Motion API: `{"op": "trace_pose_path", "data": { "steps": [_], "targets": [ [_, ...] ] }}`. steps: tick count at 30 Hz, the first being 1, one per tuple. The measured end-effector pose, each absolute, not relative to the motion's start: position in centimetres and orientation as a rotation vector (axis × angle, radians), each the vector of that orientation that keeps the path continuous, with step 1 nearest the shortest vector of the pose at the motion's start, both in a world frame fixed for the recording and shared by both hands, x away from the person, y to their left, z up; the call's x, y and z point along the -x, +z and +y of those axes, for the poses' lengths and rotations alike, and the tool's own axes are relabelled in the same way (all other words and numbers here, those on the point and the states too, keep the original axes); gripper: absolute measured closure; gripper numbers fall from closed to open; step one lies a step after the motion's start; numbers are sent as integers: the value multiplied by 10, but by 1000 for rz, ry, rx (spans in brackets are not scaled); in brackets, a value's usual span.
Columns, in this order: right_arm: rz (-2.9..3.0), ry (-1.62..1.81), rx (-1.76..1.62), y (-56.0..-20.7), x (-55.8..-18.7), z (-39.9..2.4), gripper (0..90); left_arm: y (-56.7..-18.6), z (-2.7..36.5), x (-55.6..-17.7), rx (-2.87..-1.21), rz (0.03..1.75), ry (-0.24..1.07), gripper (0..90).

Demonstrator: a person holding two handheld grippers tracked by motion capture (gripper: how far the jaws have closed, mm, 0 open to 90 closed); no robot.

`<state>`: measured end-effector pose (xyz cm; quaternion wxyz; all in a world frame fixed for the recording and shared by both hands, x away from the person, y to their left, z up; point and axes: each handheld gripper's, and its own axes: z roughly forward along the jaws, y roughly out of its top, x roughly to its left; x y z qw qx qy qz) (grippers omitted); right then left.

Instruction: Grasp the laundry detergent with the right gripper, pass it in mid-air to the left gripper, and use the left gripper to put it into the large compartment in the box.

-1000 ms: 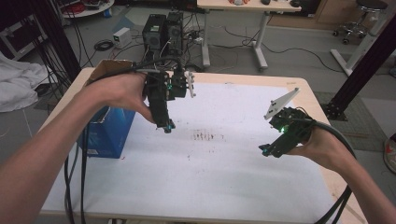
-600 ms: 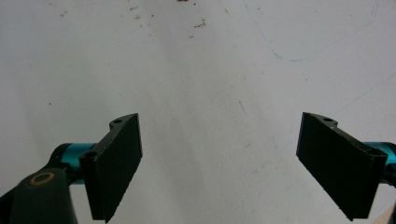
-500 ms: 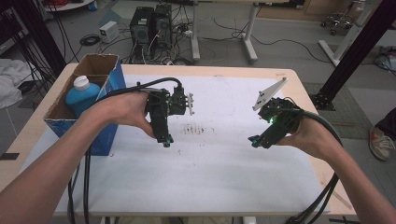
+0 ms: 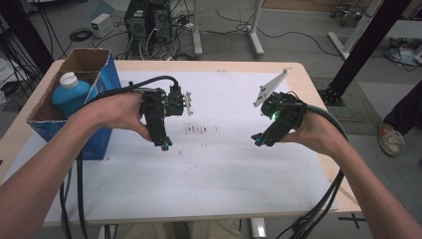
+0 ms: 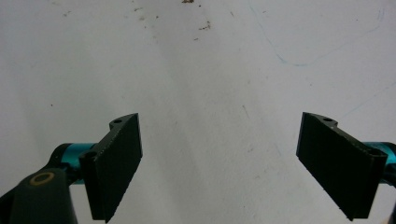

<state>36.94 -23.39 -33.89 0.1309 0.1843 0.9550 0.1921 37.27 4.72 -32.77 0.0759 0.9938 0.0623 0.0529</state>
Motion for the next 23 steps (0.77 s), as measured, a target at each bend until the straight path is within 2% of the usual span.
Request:
{"op": "trace_pose_path", "data": {
  "steps": [23],
  "targets": [
    [2776,547,-536,-338,-368,-232,135,-326,50,-371,-2981,179,155,159]
  ]
}}
